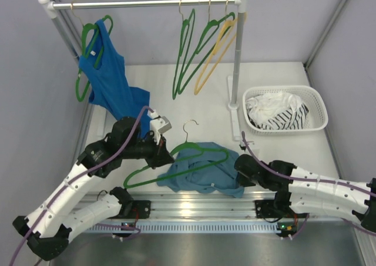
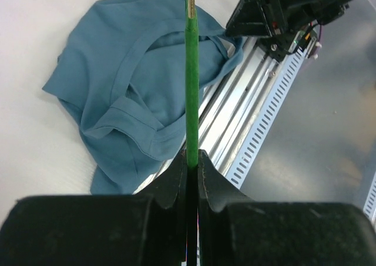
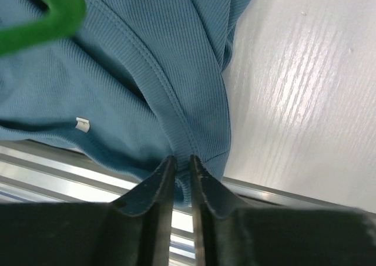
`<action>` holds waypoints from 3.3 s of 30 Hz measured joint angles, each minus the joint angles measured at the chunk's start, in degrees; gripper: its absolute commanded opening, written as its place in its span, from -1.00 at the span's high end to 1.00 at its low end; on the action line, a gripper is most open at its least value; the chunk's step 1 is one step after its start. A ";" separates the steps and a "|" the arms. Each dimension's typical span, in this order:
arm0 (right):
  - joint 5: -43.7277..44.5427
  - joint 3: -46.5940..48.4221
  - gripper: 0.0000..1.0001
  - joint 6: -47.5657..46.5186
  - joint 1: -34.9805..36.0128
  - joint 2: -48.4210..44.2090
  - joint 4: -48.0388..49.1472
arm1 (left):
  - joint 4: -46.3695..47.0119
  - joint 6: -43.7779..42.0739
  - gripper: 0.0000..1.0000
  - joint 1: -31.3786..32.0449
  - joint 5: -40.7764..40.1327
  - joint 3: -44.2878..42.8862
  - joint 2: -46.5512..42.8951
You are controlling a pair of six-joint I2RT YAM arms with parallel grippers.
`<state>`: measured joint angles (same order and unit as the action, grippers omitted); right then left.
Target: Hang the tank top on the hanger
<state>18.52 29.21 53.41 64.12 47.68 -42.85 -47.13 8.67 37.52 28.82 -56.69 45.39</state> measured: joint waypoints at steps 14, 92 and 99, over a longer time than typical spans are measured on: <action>0.90 0.48 0.43 0.66 0.00 -1.60 -2.58 | -3.48 -2.99 1.00 5.70 -1.81 -5.70 5.44; 7.80 23.08 0.98 -7.91 1.11 0.35 -10.01 | 34.69 7.06 1.00 14.56 0.72 14.43 9.09; 8.59 25.27 0.95 -8.44 1.11 -0.20 -10.80 | 46.62 9.38 1.00 14.56 0.50 20.59 9.14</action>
<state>27.11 54.48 44.97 65.23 47.48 -53.65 -0.51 18.04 52.07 29.32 -36.10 54.52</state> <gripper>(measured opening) 0.023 0.102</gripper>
